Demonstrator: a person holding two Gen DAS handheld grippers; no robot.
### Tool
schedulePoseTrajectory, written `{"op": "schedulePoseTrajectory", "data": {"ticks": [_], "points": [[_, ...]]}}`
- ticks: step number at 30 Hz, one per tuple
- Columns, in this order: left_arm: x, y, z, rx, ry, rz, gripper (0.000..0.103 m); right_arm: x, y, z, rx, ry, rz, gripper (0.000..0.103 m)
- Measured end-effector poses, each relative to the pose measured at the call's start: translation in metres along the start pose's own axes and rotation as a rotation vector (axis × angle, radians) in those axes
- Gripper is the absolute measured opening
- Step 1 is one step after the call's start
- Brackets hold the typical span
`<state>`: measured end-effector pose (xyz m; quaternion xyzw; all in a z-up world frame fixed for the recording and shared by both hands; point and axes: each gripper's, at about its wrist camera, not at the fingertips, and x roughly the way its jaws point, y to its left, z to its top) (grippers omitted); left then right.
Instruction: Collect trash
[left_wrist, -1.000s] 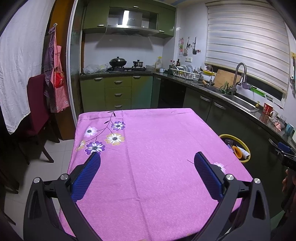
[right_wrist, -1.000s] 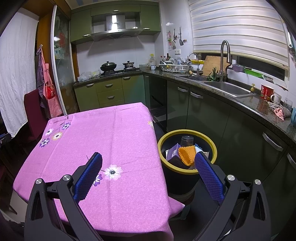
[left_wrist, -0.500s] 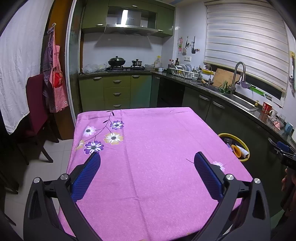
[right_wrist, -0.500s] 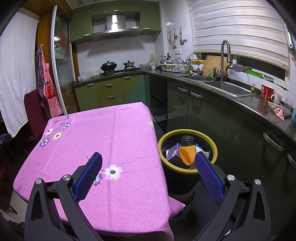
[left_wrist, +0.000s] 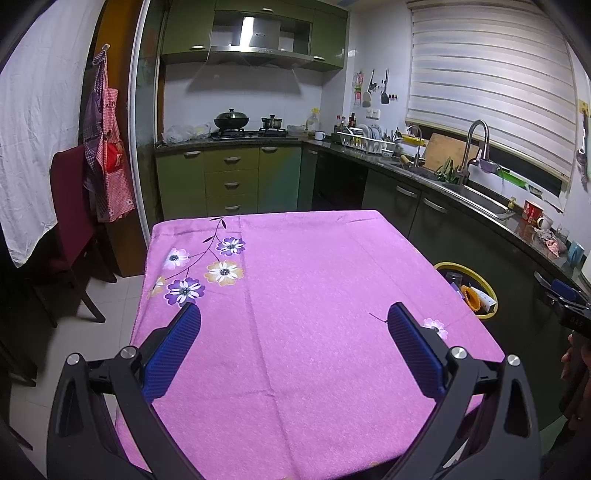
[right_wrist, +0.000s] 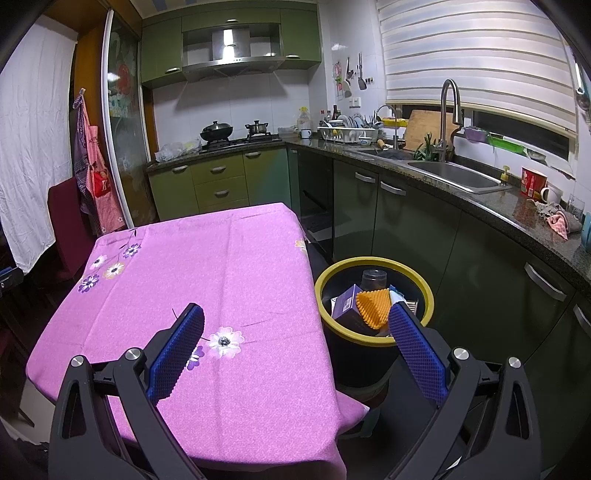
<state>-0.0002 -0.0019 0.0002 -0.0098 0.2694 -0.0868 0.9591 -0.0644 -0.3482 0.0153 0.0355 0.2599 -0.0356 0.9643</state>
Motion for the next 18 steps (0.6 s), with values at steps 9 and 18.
{"op": "schedulePoseTrajectory", "data": {"ticks": [9, 18], "points": [[0.0017, 0.0029, -0.0008, -0.008, -0.002, -0.013, 0.097, 0.0013, -0.0004, -0.0011, 0.0, 0.005, -0.002, 0.098], [0.0078, 0.0029, -0.0042, -0.008, 0.025, 0.0, 0.097, 0.0034, -0.0004, -0.0023, -0.001, 0.01, -0.002, 0.098]]}}
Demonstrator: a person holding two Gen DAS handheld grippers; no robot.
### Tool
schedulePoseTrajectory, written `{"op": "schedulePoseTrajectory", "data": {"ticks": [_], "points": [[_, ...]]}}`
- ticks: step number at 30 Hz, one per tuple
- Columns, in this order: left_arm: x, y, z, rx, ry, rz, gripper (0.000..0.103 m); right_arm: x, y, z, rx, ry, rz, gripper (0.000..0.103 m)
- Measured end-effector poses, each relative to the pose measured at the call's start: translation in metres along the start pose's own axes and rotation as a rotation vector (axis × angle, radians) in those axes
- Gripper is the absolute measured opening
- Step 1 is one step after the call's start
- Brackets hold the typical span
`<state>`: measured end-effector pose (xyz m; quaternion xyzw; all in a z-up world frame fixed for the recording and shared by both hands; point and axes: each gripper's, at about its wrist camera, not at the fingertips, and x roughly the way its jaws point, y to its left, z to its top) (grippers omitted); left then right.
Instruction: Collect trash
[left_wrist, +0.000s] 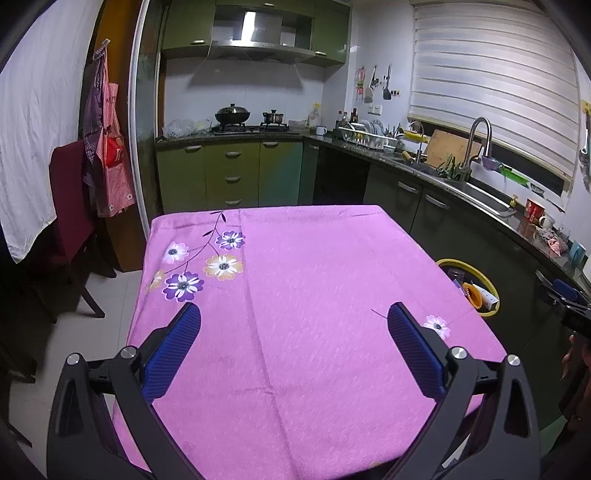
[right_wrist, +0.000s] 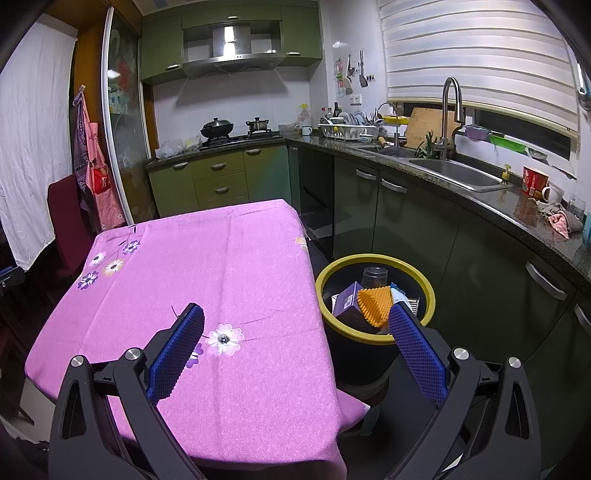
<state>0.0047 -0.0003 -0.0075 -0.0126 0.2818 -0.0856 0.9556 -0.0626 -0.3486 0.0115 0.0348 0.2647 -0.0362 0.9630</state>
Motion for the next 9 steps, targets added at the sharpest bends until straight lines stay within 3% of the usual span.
{"op": "schedulePoseTrajectory", "data": {"ticks": [9], "points": [[0.019, 0.008, 0.005, -0.033, 0.058, -0.013, 0.097, 0.007, 0.002, -0.002, -0.009, 0.019, 0.001, 0.098]]}}
